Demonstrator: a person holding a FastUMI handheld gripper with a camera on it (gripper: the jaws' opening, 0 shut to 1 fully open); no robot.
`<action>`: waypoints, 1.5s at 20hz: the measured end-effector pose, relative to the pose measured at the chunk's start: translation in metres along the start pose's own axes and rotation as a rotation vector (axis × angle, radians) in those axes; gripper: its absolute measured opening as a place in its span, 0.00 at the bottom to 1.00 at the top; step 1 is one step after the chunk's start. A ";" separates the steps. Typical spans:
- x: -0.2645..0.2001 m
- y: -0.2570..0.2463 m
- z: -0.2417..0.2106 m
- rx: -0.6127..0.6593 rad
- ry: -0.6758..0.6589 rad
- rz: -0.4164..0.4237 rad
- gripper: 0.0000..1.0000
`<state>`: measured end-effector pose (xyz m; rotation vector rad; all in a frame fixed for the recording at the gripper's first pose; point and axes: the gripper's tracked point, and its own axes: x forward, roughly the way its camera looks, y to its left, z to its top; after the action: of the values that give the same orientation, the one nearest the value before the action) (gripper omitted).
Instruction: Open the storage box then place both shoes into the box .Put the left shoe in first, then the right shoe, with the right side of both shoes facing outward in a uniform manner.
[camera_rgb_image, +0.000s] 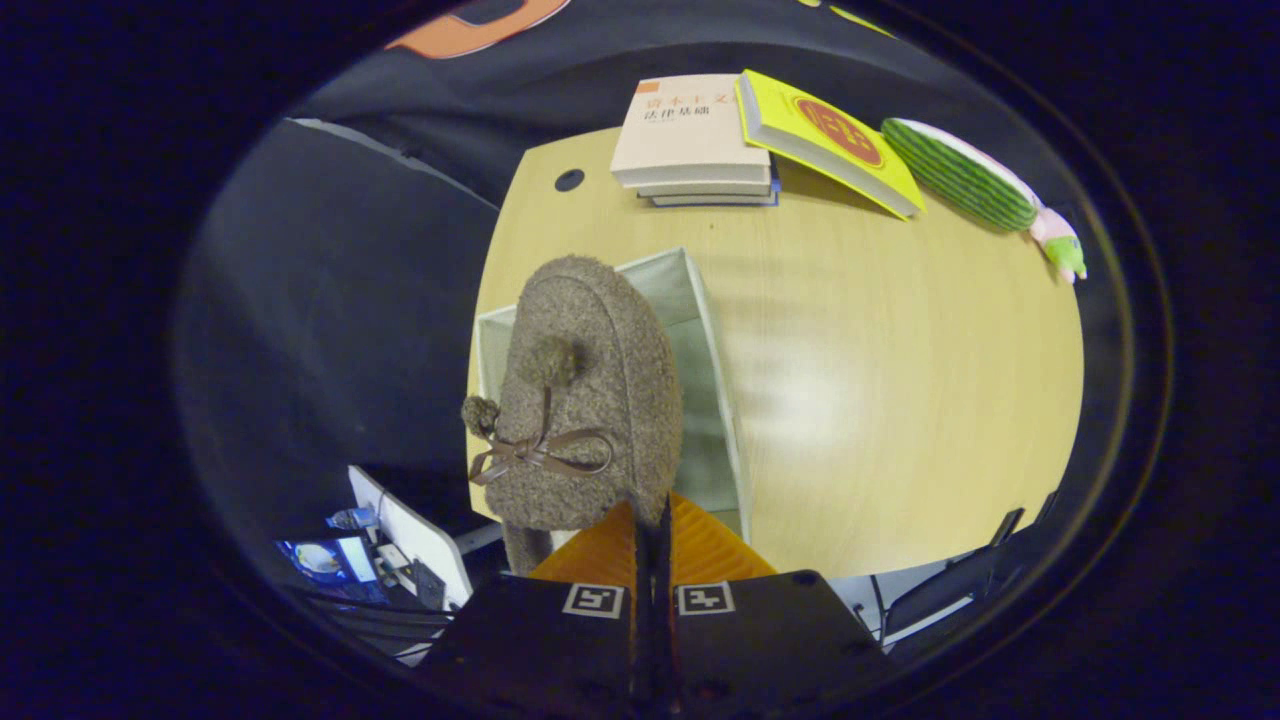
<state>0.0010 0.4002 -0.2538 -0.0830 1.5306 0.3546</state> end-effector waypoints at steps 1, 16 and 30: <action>0.010 0.001 -0.003 -0.002 0.014 -0.015 0.06; 0.062 -0.021 0.008 -0.067 0.039 -0.077 0.28; -0.061 -0.045 0.024 -0.186 -0.355 -0.143 0.84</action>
<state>0.0368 0.3534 -0.2000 -0.2606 1.1322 0.3744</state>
